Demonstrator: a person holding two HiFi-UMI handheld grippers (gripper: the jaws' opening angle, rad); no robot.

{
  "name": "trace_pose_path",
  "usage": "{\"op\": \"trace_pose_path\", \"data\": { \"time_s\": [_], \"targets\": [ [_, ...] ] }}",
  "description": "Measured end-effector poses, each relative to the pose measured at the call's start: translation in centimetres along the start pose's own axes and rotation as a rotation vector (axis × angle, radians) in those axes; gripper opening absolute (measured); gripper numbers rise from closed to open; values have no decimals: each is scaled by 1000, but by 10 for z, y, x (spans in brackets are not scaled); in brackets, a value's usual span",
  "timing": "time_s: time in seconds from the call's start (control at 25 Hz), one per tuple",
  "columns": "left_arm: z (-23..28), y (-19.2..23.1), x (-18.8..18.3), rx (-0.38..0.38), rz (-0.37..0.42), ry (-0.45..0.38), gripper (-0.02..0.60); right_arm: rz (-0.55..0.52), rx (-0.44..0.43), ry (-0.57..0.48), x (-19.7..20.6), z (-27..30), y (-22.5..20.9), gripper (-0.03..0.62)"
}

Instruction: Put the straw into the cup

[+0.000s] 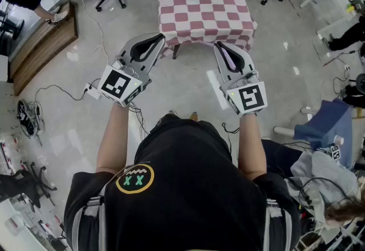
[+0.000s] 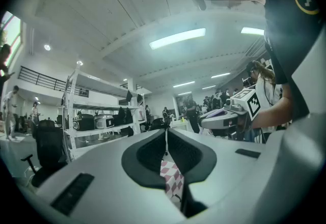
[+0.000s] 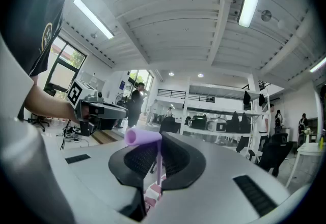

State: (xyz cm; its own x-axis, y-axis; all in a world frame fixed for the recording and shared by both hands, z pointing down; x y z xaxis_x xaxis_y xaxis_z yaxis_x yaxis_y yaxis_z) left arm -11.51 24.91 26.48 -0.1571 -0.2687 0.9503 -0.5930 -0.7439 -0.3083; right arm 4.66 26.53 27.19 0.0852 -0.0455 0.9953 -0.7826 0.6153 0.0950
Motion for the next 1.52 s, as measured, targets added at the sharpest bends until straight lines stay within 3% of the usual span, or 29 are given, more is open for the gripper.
{"op": "trace_pose_path", "data": {
  "time_s": [0.76,1.52],
  "targets": [
    [1,1,3,-15,10,-2,29,5,8,-20,5,-1,-2,48],
    [17,-42,-12,-30,17,25,29,1,-13,-50,4,-43,-28,49]
  ]
}}
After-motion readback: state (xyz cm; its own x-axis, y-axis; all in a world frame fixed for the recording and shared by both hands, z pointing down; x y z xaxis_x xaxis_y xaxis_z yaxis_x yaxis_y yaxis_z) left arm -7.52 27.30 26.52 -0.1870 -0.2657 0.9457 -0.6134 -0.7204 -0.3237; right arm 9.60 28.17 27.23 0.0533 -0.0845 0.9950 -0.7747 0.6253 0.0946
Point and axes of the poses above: the fingertips, and each gripper's own axes: z forward along the fingers, y to its left, x out of its underside, the point moved 2 cm from there along -z, backward along the fingers, and after that the axes turned 8 degrees about z, right-handed, at the moved point
